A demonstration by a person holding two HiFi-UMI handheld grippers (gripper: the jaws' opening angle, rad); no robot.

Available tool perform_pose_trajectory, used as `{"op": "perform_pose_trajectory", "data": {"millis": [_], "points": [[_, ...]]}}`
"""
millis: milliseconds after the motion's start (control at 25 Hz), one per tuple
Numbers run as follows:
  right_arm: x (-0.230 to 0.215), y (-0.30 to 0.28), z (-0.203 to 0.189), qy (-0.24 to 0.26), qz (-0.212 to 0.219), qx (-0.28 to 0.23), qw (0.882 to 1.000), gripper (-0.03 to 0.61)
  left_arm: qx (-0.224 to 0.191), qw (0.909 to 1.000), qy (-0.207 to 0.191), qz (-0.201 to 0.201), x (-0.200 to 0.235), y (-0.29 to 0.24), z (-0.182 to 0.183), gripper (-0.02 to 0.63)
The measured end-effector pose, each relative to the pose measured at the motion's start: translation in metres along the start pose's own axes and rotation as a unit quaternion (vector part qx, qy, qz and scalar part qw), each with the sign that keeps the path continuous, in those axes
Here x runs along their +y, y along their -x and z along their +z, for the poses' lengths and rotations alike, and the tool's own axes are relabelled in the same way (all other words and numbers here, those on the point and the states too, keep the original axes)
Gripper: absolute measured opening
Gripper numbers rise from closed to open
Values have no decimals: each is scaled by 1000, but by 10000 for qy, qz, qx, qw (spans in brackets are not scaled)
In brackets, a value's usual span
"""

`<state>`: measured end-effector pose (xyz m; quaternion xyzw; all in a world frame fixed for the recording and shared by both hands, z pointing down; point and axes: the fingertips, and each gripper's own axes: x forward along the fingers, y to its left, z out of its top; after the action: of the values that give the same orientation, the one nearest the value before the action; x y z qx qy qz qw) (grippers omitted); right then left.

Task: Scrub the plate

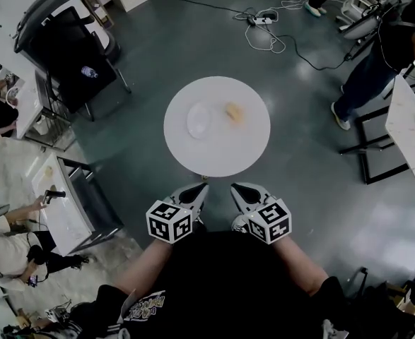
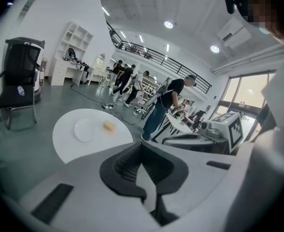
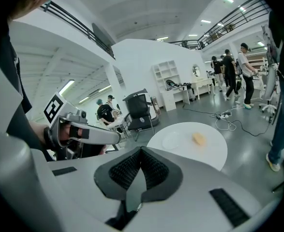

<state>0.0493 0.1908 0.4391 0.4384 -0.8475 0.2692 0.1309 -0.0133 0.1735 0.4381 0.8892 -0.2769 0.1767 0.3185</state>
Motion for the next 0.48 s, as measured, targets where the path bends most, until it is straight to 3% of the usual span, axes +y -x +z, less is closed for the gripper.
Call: {"op": "perform_pose_trajectory", "data": {"millis": [480], "points": [[1,2,3,4,-15,-39,10000,21,2,9999,-8,-124,-6,-1,2,6]]}}
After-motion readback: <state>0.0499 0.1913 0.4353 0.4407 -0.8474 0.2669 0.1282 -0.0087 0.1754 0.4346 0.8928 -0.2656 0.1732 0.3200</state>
